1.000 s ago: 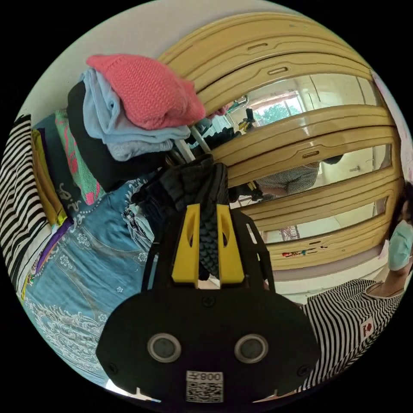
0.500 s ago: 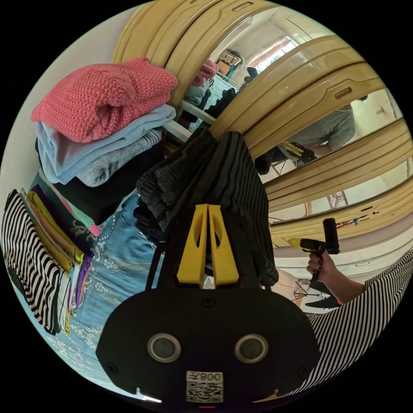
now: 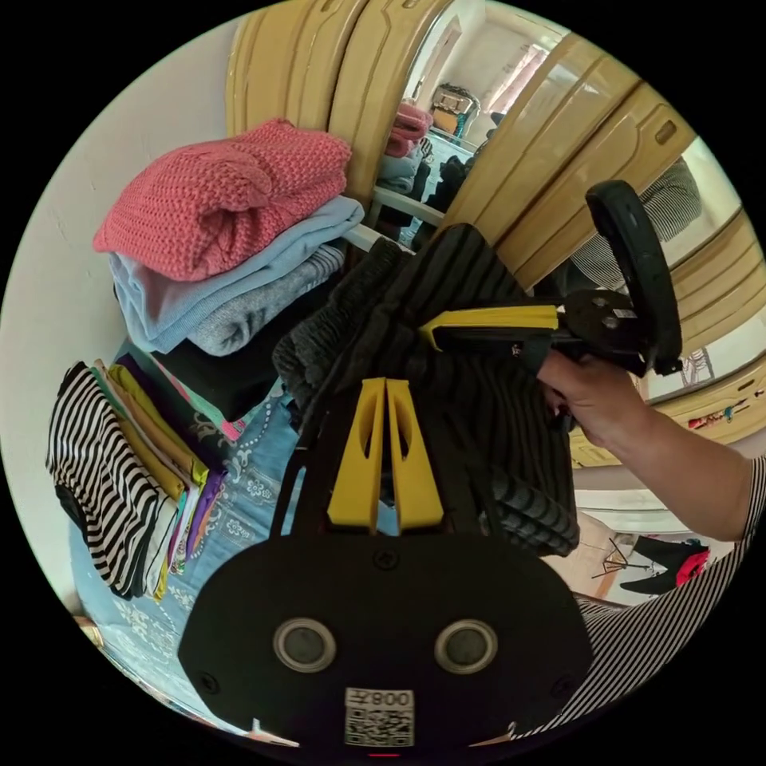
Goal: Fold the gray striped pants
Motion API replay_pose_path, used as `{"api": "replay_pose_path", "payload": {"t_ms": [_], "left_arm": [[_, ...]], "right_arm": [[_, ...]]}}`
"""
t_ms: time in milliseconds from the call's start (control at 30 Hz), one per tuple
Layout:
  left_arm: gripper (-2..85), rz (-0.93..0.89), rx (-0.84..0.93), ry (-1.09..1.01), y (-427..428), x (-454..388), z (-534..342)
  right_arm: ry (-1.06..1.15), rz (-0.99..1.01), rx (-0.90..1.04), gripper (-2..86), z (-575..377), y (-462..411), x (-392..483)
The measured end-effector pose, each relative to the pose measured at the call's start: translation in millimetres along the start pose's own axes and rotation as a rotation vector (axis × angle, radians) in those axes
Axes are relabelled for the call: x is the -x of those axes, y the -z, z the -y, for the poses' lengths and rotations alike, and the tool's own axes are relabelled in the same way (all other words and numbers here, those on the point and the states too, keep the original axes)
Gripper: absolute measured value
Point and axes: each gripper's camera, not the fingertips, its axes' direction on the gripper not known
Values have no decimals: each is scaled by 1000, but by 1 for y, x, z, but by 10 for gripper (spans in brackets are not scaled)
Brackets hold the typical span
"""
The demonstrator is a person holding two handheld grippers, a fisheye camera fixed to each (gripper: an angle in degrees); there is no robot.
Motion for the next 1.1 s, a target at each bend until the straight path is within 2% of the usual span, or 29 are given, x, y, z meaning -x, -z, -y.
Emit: {"api": "replay_pose_path", "payload": {"t_ms": [167, 267, 400, 500, 600, 767, 833, 933, 1100], "left_arm": [[1, -63, 28, 50, 5, 3, -5], [1, -149, 9, 113, 27, 8, -21], [0, -199, -92, 78, 65, -10, -59], [0, -118, 17, 45, 53, -24, -83], [0, -105, 23, 36, 55, -21, -99], [0, -83, 17, 36, 82, -18, -125], [0, -97, 10, 56, 91, -14, -135], [0, -123, -1, 57, 114, -7, -152], [0, -174, -87, 50, 176, 9, -207]], "right_arm": [[48, -113, 30, 1, 9, -3, 30], [29, -73, 17, 1, 3, 5, 31], [-1, -12, 12, 1, -5, 16, 29], [-30, 18, 1, 1, -9, 26, 26], [-49, 93, 16, 0, -15, 45, 19], [-17, 201, -111, 0, -69, 106, 22], [-4, 210, -60, 0, -87, 95, 31], [25, 148, 143, 0, -100, 39, 44], [-19, 161, 130, 0, -102, 36, 41]]}}
